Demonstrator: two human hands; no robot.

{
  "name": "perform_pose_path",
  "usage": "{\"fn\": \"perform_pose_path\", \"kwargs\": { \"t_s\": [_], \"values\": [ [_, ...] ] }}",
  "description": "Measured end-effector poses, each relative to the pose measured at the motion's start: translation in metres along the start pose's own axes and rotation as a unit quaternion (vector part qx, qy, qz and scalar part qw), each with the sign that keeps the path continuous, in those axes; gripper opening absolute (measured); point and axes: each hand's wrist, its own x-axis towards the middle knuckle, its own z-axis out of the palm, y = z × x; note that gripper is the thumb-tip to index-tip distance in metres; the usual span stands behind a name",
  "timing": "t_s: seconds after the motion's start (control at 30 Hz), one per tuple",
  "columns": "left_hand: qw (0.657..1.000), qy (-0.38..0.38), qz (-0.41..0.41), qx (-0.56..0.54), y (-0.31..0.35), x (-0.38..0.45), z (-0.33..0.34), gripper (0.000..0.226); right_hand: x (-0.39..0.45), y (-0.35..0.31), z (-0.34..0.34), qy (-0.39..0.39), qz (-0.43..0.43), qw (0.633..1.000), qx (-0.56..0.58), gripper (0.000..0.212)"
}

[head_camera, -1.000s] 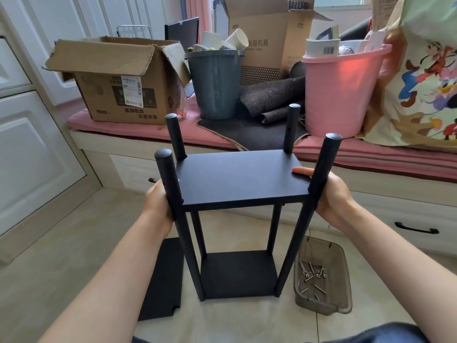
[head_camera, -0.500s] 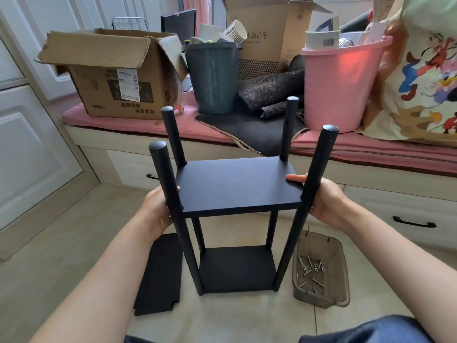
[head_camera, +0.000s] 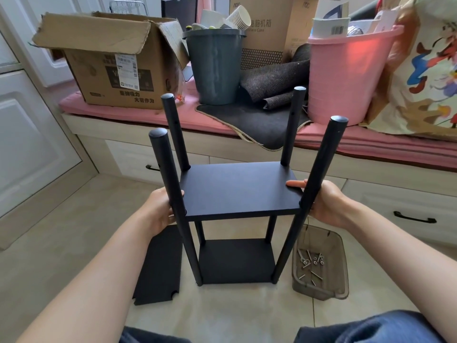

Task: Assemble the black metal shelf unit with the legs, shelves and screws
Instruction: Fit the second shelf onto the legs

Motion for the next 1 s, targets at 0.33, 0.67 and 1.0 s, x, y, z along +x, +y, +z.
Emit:
{"fn": "perform_pose_path", "kwargs": {
  "t_s": [0.33, 0.67, 1.0],
  "values": [
    [0.999, -0.041, -0.012, 0.028, -0.013, 0.008, -0.006, 0.011, 0.008, 0.008, -0.003, -0.007, 0.020, 1.000, -0.012, 0.048],
    [0.995, -0.022, -0.054, 0.079, -0.029, 0.021, -0.007, 0.011, 0.019, 0.022, -0.006, 0.010, 0.071, 0.996, -0.049, 0.041],
    [0.995, -0.013, -0.055, 0.081, -0.029, 0.029, -0.010, 0.028, 0.012, 0.021, 0.003, 0.005, 0.082, 0.995, -0.055, 0.037]
  ]
}}
